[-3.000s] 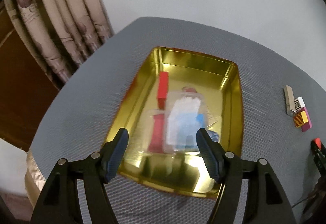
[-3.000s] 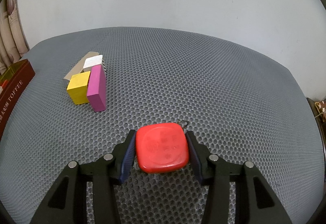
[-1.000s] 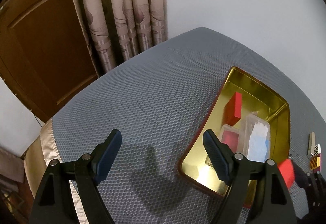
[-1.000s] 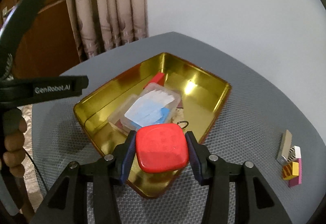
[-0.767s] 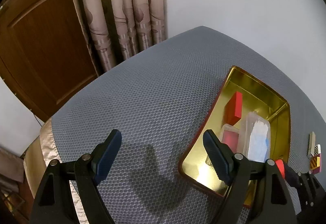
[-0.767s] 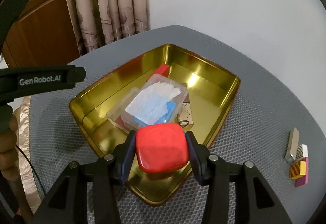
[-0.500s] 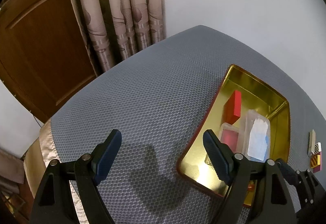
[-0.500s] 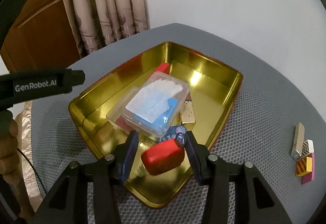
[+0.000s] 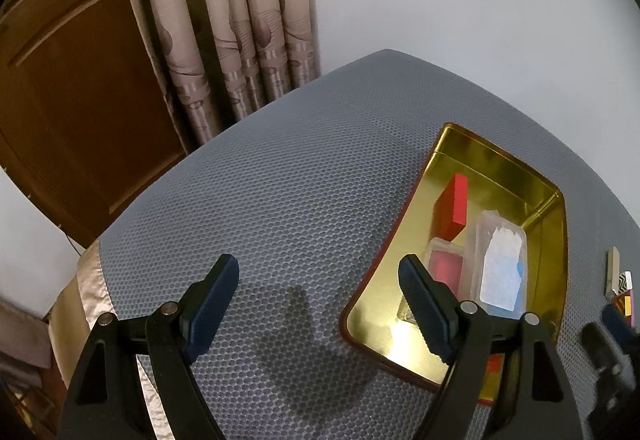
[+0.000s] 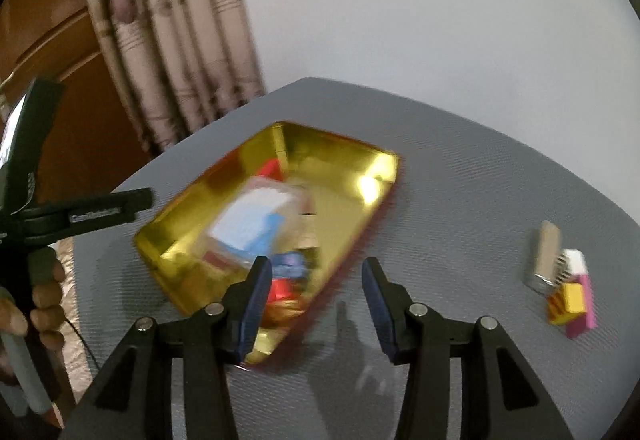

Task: Organize rigid objects
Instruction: 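Carry the red case into the tin and open the right gripper, then reach to the pink stick and grasp it with the right gripper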

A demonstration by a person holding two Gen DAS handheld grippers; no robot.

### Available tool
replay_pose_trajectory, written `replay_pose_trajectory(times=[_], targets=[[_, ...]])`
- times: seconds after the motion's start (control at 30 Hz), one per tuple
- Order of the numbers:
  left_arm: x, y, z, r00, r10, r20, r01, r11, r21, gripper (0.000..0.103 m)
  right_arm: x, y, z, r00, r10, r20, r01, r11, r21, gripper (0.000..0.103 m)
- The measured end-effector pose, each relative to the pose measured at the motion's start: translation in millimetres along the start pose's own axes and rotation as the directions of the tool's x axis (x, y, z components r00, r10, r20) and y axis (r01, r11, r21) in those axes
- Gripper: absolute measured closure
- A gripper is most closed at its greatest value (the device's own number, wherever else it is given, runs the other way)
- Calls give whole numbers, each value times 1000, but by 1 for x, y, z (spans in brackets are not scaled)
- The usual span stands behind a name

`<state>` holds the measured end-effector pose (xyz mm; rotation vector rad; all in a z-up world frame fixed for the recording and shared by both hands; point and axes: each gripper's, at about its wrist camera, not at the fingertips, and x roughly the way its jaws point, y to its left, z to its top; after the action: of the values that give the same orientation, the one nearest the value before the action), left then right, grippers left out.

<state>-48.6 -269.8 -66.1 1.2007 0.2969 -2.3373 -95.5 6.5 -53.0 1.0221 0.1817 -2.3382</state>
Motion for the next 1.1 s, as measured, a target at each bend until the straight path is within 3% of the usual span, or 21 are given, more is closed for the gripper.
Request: replay_pose_trajectory(times=[0.17,0.4,0.63,0.73,0.93,1.1], targets=[[-1,-4,0,1000,5,7,-5,1000,15,24,-7,-53,-11,993,-122,-1,121,989,88,55],[-4,-11,-1,1000,10,19,-11,999,44,24,-17,-129,-40,962,-271,-38,273,943,193,55],[-10,-21,-3,998,13,54,-19,995,96,24,-17,-180,-64,942,-326,-80,336,908,252,56],[-14,-28,-5,997,-4,73,-5,992,129,24,-7,-190,-67,938,-332,-98,346,904,251,67],[-21,-41,-7,995,-28,101,10,984,175,23,8,-201,-72,937,-331,-109,348,905,246,80],[-25,-51,-11,993,-43,114,17,974,224,23,23,-204,-71,941,-319,-116,338,912,233,81]])
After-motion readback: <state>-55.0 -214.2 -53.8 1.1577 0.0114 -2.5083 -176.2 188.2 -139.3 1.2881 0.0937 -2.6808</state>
